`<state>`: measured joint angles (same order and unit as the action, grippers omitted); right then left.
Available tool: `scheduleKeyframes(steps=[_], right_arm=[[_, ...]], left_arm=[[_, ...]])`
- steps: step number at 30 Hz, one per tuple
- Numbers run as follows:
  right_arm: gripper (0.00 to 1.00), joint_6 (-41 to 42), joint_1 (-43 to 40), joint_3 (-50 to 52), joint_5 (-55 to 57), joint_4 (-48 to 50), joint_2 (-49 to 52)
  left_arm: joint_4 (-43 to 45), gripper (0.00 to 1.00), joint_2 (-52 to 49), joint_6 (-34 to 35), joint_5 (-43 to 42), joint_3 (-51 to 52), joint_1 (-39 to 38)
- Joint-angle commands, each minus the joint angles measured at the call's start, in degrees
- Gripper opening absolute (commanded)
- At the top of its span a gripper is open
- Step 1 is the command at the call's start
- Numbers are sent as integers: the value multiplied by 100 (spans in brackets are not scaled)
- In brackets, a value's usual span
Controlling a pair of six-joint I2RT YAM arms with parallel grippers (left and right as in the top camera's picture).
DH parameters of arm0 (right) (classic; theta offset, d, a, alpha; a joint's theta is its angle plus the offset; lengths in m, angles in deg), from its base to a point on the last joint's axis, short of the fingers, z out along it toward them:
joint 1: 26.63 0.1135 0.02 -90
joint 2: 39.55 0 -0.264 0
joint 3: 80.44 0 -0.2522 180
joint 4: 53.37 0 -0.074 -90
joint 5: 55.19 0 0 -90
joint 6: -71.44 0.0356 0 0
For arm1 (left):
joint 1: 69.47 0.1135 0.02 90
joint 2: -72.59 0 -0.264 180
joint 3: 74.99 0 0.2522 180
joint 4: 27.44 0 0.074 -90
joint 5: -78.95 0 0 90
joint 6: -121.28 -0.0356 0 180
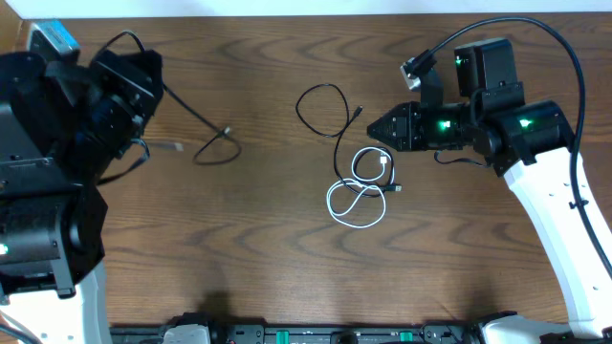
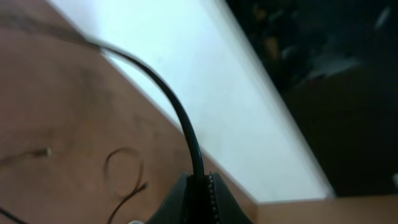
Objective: Untangle cables
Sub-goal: 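Pull the black cable with the left gripper toward the upper left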
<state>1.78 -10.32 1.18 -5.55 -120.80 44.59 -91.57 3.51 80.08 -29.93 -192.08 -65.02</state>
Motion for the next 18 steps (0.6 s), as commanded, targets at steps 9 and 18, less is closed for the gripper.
scheduleKeyframes(steps=[9, 18], right_arm=[[7, -70, 28, -33, 433, -184, -98], [8, -70, 28, -33, 1069, -267, -98]], left_arm=[[625, 8, -116, 275, 1440, -105, 24], [1668, 8, -411, -968, 529, -111, 24]])
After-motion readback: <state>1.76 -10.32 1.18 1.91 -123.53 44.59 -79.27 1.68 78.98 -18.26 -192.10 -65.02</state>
